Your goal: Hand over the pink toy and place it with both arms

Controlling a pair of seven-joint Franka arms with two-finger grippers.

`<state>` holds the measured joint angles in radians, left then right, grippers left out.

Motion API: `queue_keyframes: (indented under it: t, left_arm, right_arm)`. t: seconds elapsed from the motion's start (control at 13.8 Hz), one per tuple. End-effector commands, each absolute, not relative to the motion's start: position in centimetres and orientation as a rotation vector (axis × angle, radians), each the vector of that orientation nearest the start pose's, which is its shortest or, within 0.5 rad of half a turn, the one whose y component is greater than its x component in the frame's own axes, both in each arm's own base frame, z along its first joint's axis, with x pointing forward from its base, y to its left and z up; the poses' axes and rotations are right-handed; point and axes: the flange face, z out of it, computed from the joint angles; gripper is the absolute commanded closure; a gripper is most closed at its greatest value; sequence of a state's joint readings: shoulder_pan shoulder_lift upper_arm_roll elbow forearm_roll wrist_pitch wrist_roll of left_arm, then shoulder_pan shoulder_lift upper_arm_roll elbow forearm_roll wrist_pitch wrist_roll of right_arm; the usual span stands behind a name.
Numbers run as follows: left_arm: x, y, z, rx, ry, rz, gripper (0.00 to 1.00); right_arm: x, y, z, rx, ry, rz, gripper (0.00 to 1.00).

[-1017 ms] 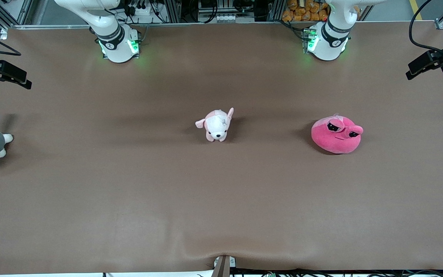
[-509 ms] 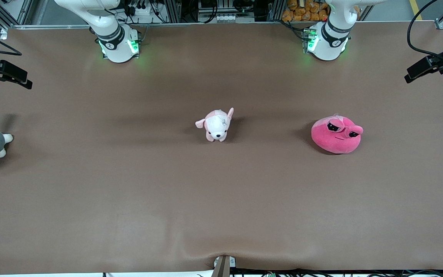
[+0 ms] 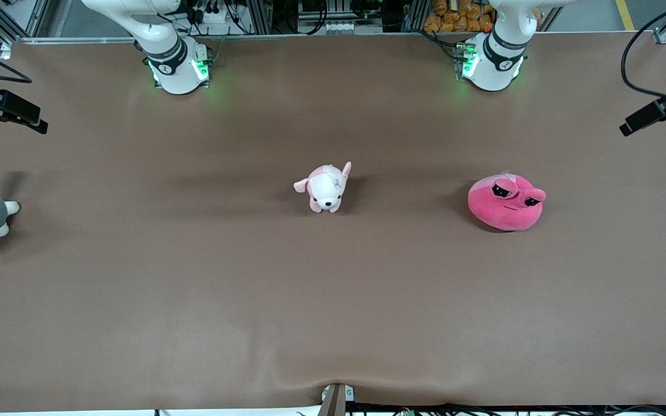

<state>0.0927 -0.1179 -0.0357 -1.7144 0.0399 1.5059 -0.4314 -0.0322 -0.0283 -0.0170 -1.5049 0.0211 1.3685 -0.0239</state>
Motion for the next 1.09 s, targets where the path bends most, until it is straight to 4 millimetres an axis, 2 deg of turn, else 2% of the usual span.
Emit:
queue_keyframes:
  t: [0.0,0.22,0.36,0.51,0.65,0.8,1.02]
  left_arm:
    - [50.7,3.1,58.4,-2.920,-1.008,0.134,0.00]
    - [50.7,3.4,54.6,-2.866,-1.265,0.155,0.00]
    - [50.7,5.5,52.5,-2.853,-1.580,0.256,0.00]
    - [51.0,6.2,50.3,-2.739,-1.824,0.350,0.00]
    - [50.9,5.8,47.7,-2.628,-1.986,0.386,0.00]
    - [51.2,5.5,45.3,-2.613,-2.144,0.441,0.00]
    - [52.7,5.7,40.1,-2.550,-2.169,0.518,0.00]
  right_arm:
    - [51.7,-2.4,66.2,-3.112,0.030,0.156,0.00]
    - [51.7,-2.3,66.3,-3.113,0.026,0.152,0.00]
    - [51.8,-2.0,66.3,-3.113,0.023,0.152,0.00]
    - [51.8,-2.0,66.4,-3.113,0.021,0.149,0.00]
    - [51.8,-2.0,66.3,-3.113,0.018,0.152,0.00]
    - [51.8,-2.1,66.3,-3.114,0.016,0.152,0.00]
    - [51.8,-2.0,66.3,-3.113,0.014,0.152,0.00]
